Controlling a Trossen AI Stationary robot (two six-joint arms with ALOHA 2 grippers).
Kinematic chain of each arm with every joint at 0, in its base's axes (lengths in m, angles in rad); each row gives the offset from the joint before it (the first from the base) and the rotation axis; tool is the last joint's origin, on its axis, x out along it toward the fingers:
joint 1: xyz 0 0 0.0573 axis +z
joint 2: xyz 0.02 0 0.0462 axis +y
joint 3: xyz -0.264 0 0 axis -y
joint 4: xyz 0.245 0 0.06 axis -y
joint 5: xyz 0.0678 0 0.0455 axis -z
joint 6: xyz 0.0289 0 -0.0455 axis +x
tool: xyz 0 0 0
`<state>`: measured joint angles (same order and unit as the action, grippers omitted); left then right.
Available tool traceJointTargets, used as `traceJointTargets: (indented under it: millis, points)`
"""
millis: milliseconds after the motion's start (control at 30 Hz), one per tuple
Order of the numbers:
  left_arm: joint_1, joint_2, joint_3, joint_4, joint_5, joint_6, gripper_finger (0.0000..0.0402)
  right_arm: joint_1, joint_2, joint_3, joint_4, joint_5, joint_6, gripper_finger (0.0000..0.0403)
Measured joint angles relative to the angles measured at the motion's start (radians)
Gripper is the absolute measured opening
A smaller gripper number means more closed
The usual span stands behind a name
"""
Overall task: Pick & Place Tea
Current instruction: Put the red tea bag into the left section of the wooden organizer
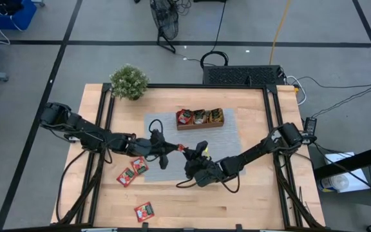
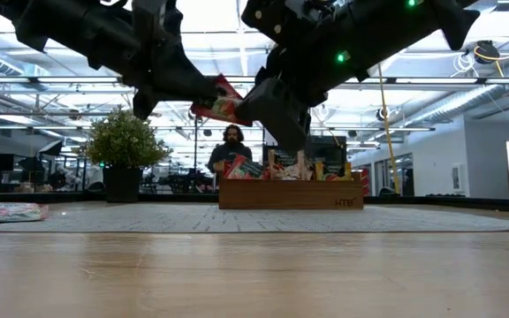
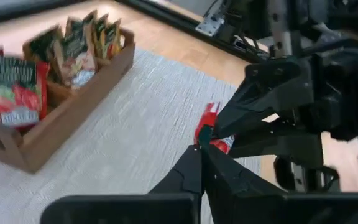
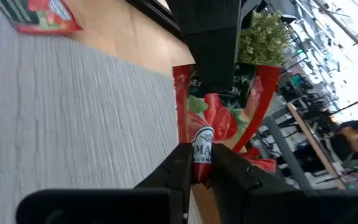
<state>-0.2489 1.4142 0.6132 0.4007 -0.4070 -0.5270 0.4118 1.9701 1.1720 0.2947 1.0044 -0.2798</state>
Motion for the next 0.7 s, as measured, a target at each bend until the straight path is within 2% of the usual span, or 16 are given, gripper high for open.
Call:
traceJointTargets:
  millis: [233, 333, 433, 567, 700]
  points:
    - [0.032, -0.073, 0.000, -0.044, -0.033, 0.220, 0.0005, 0.023, -0.004, 0.005, -0.066, -0.012, 0.116, 0.0045]
    - [0.082, -0.110, 0.003, -0.042, -0.103, 0.257, 0.0004, 0.036, 0.000, -0.005, -0.120, -0.150, 0.180, 0.0059]
    - [0.128, -0.135, 0.002, -0.070, -0.082, 0.276, 0.0004, 0.028, -0.017, -0.001, -0.143, -0.273, 0.241, 0.0081]
    - [0.207, -0.156, 0.031, -0.139, 0.009, 0.350, 0.0003, 0.016, -0.055, -0.002, -0.255, -0.247, 0.248, 0.0108]
    - [0.288, -0.121, 0.167, -0.443, 0.078, 0.397, 0.0002, 0.010, -0.144, -0.002, -0.383, -0.164, 0.293, 0.0124]
